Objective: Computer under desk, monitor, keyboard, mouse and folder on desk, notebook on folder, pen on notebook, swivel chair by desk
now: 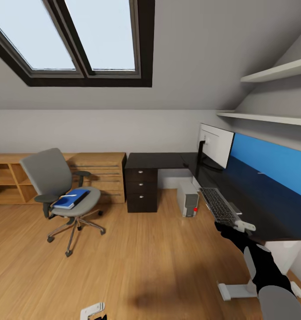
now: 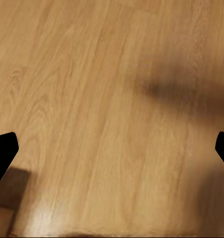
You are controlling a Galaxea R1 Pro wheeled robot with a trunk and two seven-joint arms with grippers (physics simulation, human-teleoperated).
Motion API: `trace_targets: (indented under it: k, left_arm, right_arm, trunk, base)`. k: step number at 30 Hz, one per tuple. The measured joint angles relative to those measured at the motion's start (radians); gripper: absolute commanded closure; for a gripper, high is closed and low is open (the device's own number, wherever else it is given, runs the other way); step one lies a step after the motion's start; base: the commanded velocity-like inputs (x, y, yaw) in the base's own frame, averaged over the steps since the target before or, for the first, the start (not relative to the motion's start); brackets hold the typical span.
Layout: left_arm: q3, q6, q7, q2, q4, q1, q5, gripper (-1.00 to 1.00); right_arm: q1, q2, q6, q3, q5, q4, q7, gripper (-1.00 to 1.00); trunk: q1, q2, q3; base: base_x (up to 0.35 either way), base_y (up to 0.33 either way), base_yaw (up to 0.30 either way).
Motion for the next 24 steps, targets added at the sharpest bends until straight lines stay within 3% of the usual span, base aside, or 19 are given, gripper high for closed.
trace_targets:
  k: [11,19,24]
  left_arm:
    - [0.0,0.0,0.0,0.0,-0.001,0.0,0.0,-1.0]
    - [0.001,0.0,0.0,0.001,0.0,0.0,0.0,-1.0]
    - [0.001,0.0,0.001,0.001,0.0,0.0,0.0,-1.0]
  right_arm:
    - [0.0,0.0,0.0,0.0,0.0,0.001,0.0,-1.0]
    - [0.0,0.001,0.0,0.0,-0.001,0.022,0.0,-1.0]
    - [0.0,0.005,-0.002,-0.001,-0.003,0.098,-0.011,-1.0]
  trunk:
    - [0.0,0.0,0.0]
    - [-0.001,0.0,0.0]
    - [-0.001,0.0,0.0]
  base:
    - [-0.286,0.0,0.0]
    - [-0.056,0.0,0.0]
    - [-0.008,0.0,0.0]
